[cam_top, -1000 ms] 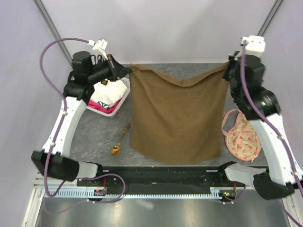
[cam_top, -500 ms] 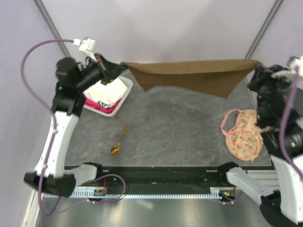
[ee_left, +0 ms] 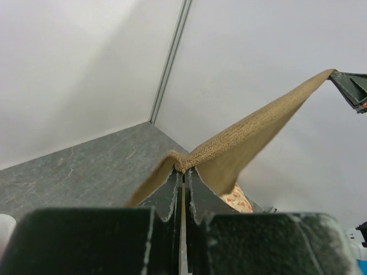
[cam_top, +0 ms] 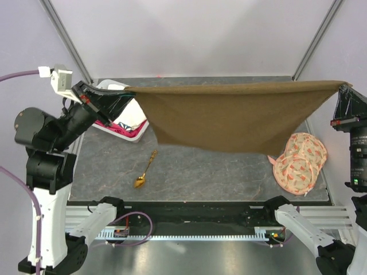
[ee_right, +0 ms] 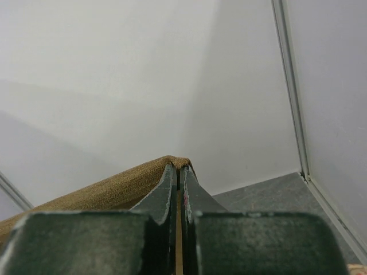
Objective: Fold the napkin, place the utensils inside, and roll it up
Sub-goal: Flatten the napkin out
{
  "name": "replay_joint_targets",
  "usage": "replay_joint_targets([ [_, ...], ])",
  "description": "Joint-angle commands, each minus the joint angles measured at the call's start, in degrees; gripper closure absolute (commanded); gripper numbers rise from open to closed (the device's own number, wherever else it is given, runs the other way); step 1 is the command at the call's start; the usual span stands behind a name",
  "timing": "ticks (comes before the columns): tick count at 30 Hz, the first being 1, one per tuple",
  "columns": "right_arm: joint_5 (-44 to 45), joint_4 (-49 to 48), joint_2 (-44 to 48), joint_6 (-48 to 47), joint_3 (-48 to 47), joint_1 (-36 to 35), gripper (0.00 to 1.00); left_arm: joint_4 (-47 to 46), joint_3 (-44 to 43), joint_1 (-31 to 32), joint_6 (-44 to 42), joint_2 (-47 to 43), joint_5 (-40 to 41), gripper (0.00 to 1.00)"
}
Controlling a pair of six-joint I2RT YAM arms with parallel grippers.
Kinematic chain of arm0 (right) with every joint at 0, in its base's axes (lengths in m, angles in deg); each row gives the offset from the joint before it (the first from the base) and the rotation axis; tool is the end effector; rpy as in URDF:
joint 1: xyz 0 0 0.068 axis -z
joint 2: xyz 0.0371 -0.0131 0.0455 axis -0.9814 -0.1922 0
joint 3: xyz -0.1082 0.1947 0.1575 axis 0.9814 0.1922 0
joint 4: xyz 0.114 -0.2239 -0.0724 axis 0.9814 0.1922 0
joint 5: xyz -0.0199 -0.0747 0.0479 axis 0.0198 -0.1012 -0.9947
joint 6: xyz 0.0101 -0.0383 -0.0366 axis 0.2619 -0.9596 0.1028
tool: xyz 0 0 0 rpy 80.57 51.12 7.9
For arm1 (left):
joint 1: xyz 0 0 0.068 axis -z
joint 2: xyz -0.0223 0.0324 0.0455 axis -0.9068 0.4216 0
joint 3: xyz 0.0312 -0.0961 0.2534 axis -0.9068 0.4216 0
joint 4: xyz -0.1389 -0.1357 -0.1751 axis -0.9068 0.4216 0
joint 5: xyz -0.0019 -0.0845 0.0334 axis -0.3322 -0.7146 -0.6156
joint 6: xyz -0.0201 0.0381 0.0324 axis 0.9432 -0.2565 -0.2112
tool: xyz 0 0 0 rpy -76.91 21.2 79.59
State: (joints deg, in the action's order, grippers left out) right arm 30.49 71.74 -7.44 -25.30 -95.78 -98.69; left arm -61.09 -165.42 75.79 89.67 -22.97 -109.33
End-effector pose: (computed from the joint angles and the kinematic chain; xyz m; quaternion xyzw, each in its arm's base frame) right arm 0.0124 -0.0123 0.5771 0.1601 0.5502 0.1115 0.8119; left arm 0.0999 -0.0397 0.5486 0.1494 0.5954 -0.4276 0.6636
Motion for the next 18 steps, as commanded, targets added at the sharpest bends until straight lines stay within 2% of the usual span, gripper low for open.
replay_joint_targets([
  [1,6.4,0.4,-7.0,-1.2,3.1,-0.2,1.0,0.5,0.7,-0.4,2.0,7.4,-0.4,0.98],
  [7,11.0,-8.1,-16.6,-3.0,15.6,1.5,1.0,-4.9,3.0,-0.4,0.9,24.9,-0.3,0.98],
  [11,4.8,-16.4,-27.3,-0.5,22.4,9.4,1.0,-8.0,-0.1,-0.3,1.5,40.8,-2.0,0.98],
  [12,3.2,-17.9,-29.6,0.8,23.3,12.2,1.0,-8.1,-3.5,-0.1,1.4,47.2,-2.5,0.98],
  [16,-5.4,-23.3,-43.5,3.1,22.2,17.1,1.0,-7.8,-13.0,0.1,1.7,61.5,-3.7,0.97],
  [17,-6.5,-23.9,-50.0,3.5,20.8,17.8,1.0,-7.7,-14.9,0.2,1.8,63.6,-3.8,0.9],
  [18,-8.0,-23.4,-53.4,3.8,17.1,19.1,0.89,-7.6,-18.6,0.3,1.9,65.7,-3.8,0.58],
])
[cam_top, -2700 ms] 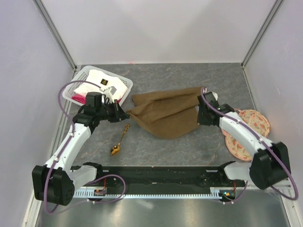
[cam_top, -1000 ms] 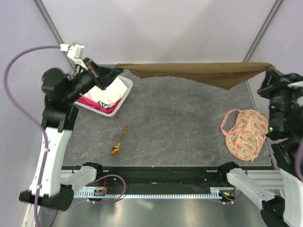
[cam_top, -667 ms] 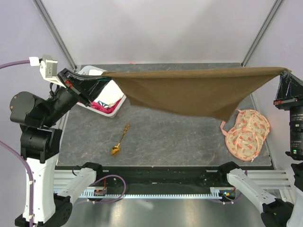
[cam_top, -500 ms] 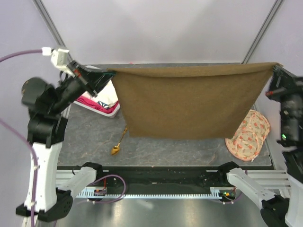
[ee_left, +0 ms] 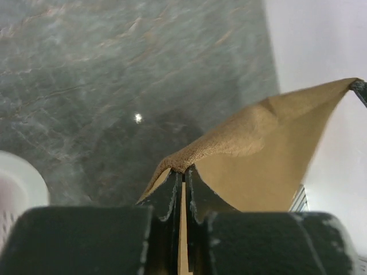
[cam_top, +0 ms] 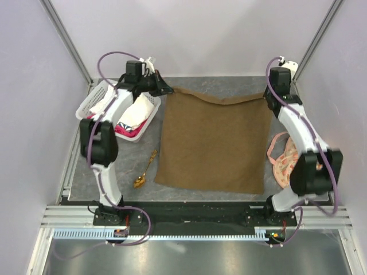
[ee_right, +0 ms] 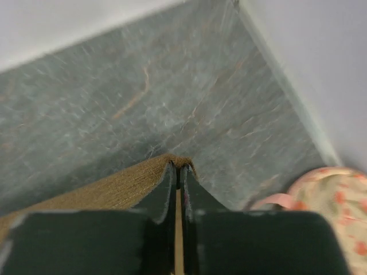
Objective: Fold the napkin, place the utensils inside, and roll it up
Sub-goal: Flatten the napkin out
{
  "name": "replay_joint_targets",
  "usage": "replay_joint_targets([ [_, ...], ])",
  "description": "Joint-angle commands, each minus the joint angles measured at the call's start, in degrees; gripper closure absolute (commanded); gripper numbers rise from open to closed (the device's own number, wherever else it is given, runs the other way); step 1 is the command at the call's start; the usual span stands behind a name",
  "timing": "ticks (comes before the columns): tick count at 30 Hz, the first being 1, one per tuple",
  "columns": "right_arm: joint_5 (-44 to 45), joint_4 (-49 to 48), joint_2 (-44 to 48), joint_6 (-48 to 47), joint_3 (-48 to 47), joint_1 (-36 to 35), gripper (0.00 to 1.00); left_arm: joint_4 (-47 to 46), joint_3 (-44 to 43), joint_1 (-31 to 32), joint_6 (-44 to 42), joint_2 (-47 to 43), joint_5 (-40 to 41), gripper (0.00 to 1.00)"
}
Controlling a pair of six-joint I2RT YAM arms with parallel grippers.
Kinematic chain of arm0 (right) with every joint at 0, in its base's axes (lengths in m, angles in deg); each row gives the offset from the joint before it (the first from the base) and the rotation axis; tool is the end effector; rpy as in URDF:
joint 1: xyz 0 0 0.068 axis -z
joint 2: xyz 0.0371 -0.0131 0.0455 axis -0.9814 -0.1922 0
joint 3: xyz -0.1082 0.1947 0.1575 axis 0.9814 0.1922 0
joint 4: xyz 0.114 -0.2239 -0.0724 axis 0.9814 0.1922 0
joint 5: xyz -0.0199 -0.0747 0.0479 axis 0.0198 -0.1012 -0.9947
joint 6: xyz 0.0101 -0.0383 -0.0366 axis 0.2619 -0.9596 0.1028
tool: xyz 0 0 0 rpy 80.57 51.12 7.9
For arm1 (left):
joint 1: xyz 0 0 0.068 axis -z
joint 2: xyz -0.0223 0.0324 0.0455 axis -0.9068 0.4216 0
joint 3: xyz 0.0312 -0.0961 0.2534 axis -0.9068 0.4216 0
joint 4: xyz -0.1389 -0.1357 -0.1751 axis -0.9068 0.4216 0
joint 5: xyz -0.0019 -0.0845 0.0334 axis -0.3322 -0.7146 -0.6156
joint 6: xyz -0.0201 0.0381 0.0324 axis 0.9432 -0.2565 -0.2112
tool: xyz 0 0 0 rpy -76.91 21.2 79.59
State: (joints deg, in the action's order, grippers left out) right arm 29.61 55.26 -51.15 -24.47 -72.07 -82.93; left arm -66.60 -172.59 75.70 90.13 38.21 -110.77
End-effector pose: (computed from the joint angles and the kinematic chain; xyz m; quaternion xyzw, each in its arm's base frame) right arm 0.3549 0.0096 0.3454 0.1886 0.8242 -0.1066 0.5232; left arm 0.4469 -0.1054 0.2981 0.0167 0.8411 -0.4149 0.3467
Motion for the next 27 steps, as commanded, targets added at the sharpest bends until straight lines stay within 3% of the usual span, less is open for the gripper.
replay_joint_targets([
  [1,-9.8,-6.3,-12.9,2.9,-8.8,3.7,0.76,-1.6,-13.0,0.4,1.6,7.1,-2.0,0.43],
  [2,-14.9,-5.5,-18.8,2.8,-10.8,3.8,0.48,-1.1,-14.3,0.6,1.3,7.8,-1.8,0.27],
  [3,-17.3,-5.0,-21.1,2.6,-14.3,5.6,0.36,-1.0,-16.0,1.0,1.0,8.1,-1.2,0.01],
  [5,-21.2,-4.2,-24.6,1.8,-16.2,5.7,0.25,-0.7,-16.7,1.3,-0.5,8.0,0.6,0.0],
  [8,-23.0,-4.3,-22.9,1.4,-15.2,5.7,0.16,0.1,-16.5,1.6,-2.4,5.8,1.8,0.0],
  [19,-31.9,-3.8,-2.0,2.5,7.1,3.8,0.17,4.1,-1.4,2.1,-6.2,-11.4,5.5,0.0],
  [24,-30.0,-1.8,7.0,3.2,16.5,-9.9,0.2,11.4,7.2,1.7,-11.2,-19.8,8.9,0.0],
  [27,-29.3,-0.8,8.8,5.3,18.5,-20.1,0.27,14.5,13.2,-1.6,-13.8,-25.3,6.4,0.0],
])
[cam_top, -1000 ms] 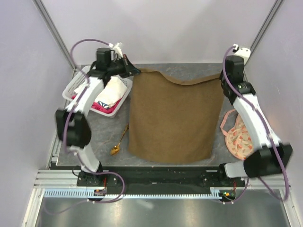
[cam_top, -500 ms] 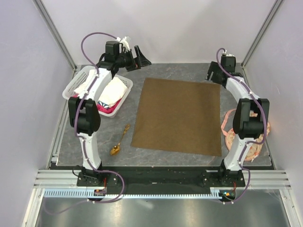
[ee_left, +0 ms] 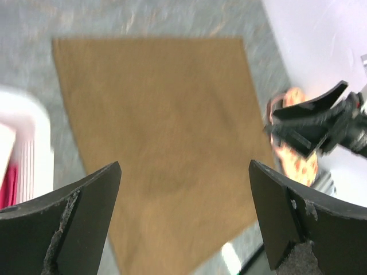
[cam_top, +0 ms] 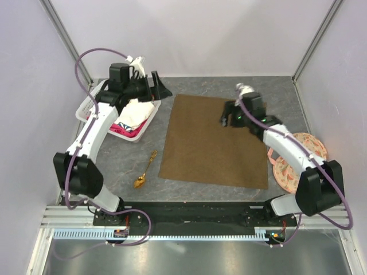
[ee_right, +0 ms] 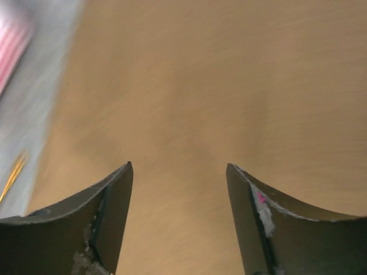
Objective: Fold the napkin, place the utensils inside, and roll it up
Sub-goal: Flatten the napkin out, then fold the napkin
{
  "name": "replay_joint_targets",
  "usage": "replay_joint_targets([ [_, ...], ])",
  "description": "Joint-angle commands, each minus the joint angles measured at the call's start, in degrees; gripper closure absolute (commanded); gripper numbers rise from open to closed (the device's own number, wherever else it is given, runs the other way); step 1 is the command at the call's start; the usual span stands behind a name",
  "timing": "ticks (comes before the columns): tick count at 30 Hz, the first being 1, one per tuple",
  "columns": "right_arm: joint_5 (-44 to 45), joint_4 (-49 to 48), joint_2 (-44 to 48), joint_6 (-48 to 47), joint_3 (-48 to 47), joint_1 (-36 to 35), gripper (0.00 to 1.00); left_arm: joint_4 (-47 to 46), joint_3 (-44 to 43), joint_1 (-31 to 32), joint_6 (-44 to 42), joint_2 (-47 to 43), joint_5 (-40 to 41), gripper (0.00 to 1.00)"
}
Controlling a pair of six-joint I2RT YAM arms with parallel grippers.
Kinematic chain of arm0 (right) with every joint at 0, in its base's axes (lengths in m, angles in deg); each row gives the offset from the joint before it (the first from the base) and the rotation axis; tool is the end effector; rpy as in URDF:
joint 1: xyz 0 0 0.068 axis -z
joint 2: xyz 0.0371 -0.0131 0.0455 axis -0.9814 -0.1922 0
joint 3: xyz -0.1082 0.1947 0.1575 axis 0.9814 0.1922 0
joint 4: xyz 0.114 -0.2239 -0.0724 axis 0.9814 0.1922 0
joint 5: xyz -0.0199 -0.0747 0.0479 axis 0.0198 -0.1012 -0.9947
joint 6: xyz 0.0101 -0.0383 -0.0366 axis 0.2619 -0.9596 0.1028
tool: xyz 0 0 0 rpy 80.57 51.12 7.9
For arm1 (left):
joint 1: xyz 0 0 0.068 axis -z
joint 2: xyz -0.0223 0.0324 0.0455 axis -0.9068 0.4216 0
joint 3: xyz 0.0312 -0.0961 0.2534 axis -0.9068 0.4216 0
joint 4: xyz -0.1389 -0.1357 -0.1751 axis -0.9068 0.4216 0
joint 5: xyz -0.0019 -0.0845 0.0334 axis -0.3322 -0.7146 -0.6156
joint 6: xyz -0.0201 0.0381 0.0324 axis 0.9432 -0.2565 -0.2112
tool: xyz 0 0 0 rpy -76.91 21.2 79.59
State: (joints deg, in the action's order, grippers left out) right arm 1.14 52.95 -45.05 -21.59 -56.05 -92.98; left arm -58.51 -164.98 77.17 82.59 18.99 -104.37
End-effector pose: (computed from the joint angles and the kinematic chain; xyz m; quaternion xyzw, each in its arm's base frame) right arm 0.3113 0.0800 0.2853 0.0135 0.8908 0.1454 0.4303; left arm 0.3619 -0.0958 0.3723 0.0634 0.8344 -0.3573 0.4149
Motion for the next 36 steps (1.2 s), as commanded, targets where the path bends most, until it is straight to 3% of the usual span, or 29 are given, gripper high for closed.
replay_joint_targets([
  [1,-0.1,1.8,2.2,3.6,2.5,-13.0,0.29,6.5,7.6,-4.6,-5.4,-9.5,-3.0,0.0],
  [2,2.3,1.9,1.8,4.1,2.4,-19.0,0.3,5.5,12.4,-7.0,-4.7,-11.5,-2.8,0.0],
  [7,8.8,1.8,-7.4,8.2,-1.5,-33.5,0.3,-0.9,26.4,-8.1,-9.4,-24.2,7.7,0.0],
  [10,11.8,2.2,-15.3,8.3,-7.5,-43.6,0.3,-4.2,29.9,-8.1,-9.5,-29.6,10.5,0.0],
  [13,12.3,2.2,-22.7,8.1,-14.7,-49.0,0.3,-4.3,28.9,-8.1,-9.5,-29.8,11.8,0.0],
  [20,12.0,2.5,-31.4,7.0,-25.6,-54.1,0.31,-3.4,28.8,-8.1,-6.0,-30.5,12.3,0.0],
  [36,20.2,4.6,-30.6,6.8,-24.5,-55.0,0.32,-5.6,34.2,-8.0,-4.8,-39.8,11.4,0.0],
])
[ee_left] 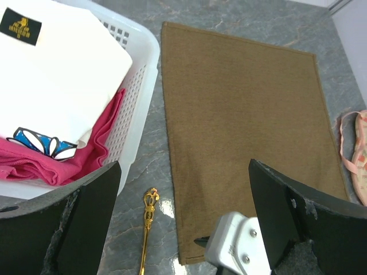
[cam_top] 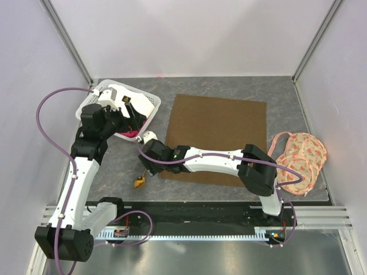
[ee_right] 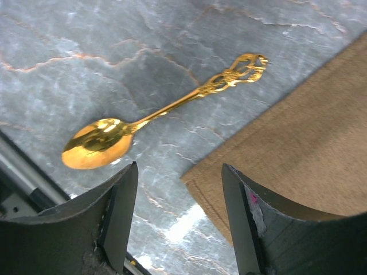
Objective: Fold the napkin, place the utensils inside, and roll it up
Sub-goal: Fold the napkin
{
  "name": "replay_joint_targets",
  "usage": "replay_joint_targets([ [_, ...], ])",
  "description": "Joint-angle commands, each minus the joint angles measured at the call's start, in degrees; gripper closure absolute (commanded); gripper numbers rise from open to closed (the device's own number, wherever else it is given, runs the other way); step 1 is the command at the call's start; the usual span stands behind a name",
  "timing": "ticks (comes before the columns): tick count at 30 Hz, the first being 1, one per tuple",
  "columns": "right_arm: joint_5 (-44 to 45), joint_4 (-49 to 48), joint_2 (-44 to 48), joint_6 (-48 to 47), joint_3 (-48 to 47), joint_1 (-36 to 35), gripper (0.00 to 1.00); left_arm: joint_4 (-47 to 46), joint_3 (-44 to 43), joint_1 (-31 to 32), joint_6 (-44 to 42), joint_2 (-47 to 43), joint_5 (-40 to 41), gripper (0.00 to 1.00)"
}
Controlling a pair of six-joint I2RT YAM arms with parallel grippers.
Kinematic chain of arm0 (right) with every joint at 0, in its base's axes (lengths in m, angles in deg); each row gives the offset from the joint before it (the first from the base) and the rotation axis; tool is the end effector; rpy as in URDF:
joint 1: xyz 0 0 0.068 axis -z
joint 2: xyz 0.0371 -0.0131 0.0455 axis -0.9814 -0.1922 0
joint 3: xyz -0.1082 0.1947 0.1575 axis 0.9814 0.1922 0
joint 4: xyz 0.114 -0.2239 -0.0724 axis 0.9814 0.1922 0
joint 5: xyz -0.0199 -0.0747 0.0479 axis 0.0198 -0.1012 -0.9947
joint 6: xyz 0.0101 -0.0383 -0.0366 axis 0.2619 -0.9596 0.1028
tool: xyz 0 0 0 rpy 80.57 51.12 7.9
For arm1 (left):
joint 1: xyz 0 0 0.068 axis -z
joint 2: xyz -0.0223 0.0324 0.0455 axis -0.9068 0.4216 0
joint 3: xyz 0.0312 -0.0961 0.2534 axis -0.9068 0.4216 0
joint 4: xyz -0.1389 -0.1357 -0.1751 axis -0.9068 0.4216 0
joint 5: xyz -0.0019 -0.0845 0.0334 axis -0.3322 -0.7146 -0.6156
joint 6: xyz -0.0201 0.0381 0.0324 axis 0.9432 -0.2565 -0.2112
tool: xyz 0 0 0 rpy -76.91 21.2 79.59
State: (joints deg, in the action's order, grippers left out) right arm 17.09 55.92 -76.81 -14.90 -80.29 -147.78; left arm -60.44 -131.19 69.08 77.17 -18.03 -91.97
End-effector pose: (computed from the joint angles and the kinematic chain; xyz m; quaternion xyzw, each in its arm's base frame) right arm 0.1680 0.4126 0.2192 -0.3134 0.8691 0.1947 0.3294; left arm 0.2153 -0.0259 0.3480 -0.0044 0.8254 -0.2221 0.5190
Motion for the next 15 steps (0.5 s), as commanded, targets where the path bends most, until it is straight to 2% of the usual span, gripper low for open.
replay_joint_targets([
  [1,4.7,2.0,1.5,0.1,-0.1,-0.3,0.33,-3.7,0.4,0.1,0.5,-2.9,-0.4,0.01],
  [8,6.0,3.7,2.5,2.2,1.4,-1.3,0.35,-3.3,0.3,0.1,0.2,-3.7,0.0,0.01],
  [15,7.7,4.1,-1.8,3.8,1.2,-2.8,0.38,-3.4,0.3,0.1,0.8,-3.3,-0.8,0.01],
])
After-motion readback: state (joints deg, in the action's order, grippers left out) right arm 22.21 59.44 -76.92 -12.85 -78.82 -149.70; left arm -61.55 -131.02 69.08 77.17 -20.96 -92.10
